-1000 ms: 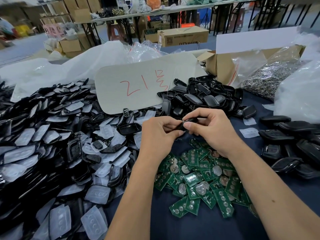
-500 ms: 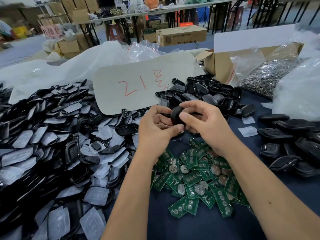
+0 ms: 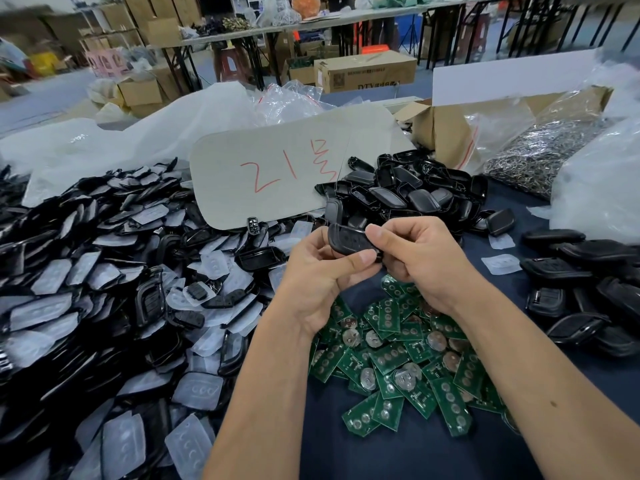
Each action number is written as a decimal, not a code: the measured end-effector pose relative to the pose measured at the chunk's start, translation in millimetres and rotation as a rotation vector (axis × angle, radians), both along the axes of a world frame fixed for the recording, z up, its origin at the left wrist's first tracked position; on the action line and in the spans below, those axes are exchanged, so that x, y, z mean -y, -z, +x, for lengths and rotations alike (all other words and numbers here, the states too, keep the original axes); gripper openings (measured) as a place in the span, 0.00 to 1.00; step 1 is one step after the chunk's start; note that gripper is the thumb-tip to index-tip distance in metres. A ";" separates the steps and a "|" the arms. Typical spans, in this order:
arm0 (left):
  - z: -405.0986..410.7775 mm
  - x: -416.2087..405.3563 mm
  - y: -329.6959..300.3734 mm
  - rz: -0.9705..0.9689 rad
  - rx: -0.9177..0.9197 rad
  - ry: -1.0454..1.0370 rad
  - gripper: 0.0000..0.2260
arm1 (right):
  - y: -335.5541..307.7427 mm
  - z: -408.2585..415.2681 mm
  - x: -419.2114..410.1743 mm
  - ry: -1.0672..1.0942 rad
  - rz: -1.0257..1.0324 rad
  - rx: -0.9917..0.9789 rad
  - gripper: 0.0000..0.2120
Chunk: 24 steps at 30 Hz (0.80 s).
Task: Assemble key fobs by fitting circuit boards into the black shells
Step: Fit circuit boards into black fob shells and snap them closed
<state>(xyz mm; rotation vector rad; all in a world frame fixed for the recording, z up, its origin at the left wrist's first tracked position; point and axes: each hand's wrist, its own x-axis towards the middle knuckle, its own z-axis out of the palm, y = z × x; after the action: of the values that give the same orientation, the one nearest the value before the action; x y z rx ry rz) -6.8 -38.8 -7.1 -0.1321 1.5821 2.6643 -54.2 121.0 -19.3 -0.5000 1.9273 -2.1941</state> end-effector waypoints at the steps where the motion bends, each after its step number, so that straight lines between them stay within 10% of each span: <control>1: 0.2 0.4 1.0 0.002 0.006 -0.003 0.17 | -0.7 0.6 0.6 0.003 -0.004 0.009 0.15; 8: -0.5 0.8 4.7 0.003 0.038 -0.052 0.20 | -1.0 0.9 3.9 0.037 0.016 0.019 0.18; 15: 0.7 -7.9 9.3 -0.749 -0.112 -0.343 0.25 | -6.9 -2.3 -7.6 0.161 0.285 -0.131 0.17; 24: -10.5 -82.6 -5.2 -0.984 -0.211 -0.301 0.24 | -30.8 12.1 -87.3 0.335 0.588 -0.251 0.16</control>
<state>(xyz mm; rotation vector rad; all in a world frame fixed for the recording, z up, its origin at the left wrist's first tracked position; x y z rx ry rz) -17.3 43.8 -2.0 -0.1181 2.9877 1.8162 -42.1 208.3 11.5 -0.3806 2.8161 -1.6354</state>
